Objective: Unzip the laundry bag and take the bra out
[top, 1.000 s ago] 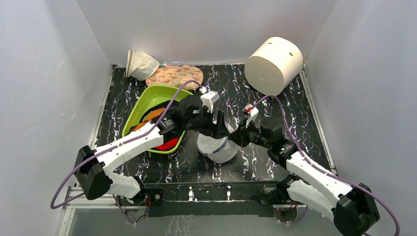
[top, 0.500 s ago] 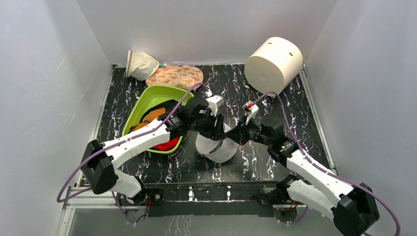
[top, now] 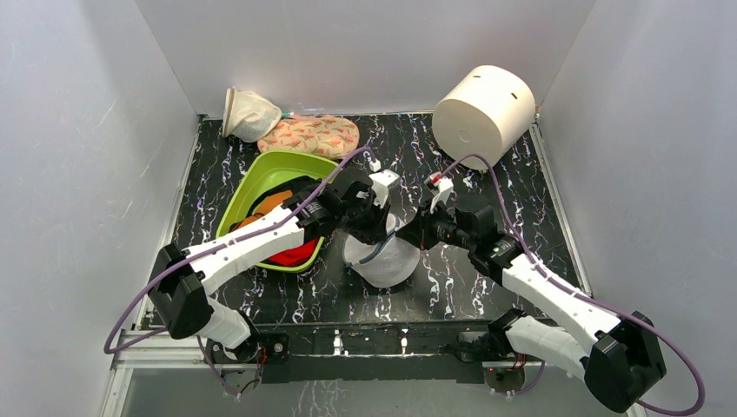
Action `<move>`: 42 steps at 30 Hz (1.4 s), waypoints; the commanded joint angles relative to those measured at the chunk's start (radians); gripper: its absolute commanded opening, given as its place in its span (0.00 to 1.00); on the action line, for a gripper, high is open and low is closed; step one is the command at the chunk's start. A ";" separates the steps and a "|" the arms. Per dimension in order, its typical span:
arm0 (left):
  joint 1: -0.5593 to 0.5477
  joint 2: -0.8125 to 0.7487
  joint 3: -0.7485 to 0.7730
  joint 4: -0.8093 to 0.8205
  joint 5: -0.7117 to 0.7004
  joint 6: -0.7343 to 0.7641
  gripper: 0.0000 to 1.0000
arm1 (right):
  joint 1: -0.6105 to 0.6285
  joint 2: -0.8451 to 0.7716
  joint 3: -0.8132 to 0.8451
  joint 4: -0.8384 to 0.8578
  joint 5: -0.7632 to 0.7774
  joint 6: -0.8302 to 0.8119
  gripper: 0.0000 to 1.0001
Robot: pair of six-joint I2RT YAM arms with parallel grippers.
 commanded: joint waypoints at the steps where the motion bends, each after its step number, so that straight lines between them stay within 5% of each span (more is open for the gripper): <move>1: -0.004 -0.032 0.027 -0.076 -0.017 0.067 0.12 | -0.002 0.031 0.109 -0.040 0.125 -0.043 0.00; 4: -0.004 -0.052 0.020 -0.080 -0.042 0.081 0.00 | -0.011 0.062 0.155 -0.092 0.181 -0.083 0.00; 14: -0.004 -0.180 -0.023 -0.041 -0.064 0.070 0.00 | -0.167 0.234 0.213 -0.106 0.109 -0.155 0.00; 22: -0.004 -0.177 -0.028 -0.053 -0.064 0.025 0.00 | -0.174 0.225 0.239 -0.115 0.017 -0.171 0.00; 32: -0.004 -0.066 0.068 -0.090 -0.086 -0.015 0.66 | -0.173 0.097 0.222 -0.152 -0.110 -0.187 0.00; 42: -0.007 0.055 0.174 -0.053 -0.054 -0.029 0.64 | -0.171 0.074 0.240 -0.191 -0.188 -0.212 0.00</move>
